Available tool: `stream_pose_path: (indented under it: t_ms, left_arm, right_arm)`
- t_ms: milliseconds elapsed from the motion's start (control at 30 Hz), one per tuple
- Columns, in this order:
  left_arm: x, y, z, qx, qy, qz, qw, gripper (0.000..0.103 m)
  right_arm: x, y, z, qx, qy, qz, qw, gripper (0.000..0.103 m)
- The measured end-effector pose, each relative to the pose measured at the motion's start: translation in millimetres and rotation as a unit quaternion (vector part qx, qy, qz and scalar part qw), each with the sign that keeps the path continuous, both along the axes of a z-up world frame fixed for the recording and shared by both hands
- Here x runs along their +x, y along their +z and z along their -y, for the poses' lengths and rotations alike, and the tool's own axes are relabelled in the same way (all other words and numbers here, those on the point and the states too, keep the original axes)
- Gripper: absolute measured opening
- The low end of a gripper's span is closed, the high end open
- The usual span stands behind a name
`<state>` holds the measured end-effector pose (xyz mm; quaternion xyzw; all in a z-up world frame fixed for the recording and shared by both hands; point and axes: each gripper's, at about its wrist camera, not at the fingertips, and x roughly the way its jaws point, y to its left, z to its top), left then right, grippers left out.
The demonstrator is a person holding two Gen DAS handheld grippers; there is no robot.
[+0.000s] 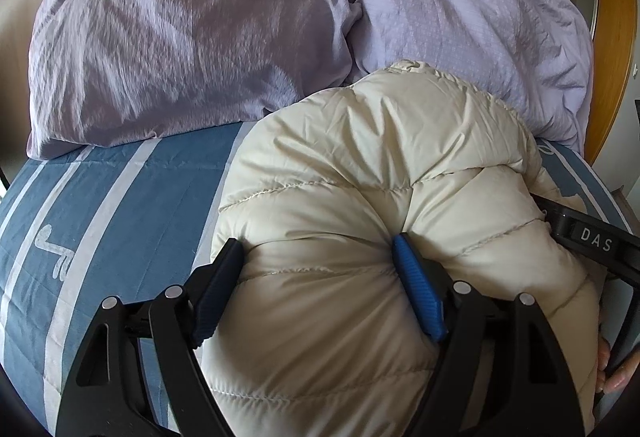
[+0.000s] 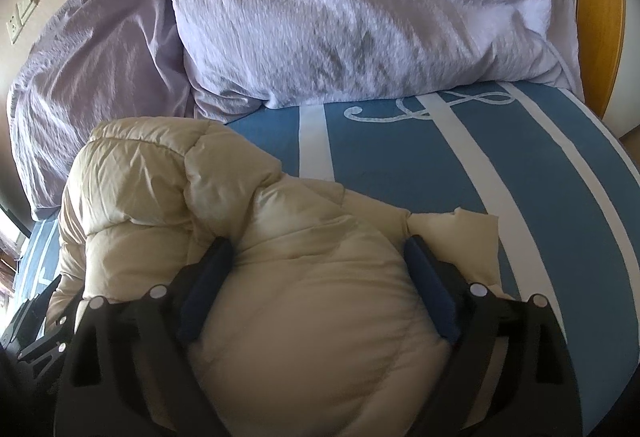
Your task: Fold large clothes
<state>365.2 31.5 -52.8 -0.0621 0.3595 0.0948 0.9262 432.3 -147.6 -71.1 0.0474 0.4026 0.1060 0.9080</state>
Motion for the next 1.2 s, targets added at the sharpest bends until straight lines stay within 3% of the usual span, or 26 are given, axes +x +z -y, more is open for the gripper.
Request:
stream_pose_path:
  t_ms: [600,833,1033,1200]
  left_arm:
    - [4,-4,-4,-0.013,0.007,-0.009,0.9998,0.082]
    - [-1,0,-6,-0.009,0.017,-0.016,0.9997,0.085]
    - [-37,15,-37,-0.069,0.017,-0.023,0.9972,0.085]
    - [-54,20,-56,-0.106,0.023,-0.033,0.9935,0.085]
  right_arm:
    - [3,-2,-1,-0.004,-0.006,-0.004,1.000,0.089]
    - [0,7,9,0.012,0.004,-0.026,1.000,0.090]
    - [-43,37,58,0.046,0.000,-0.015,0.999,0.098]
    - [-54,27,92,0.089,-0.002,-0.072,0.993,0.099]
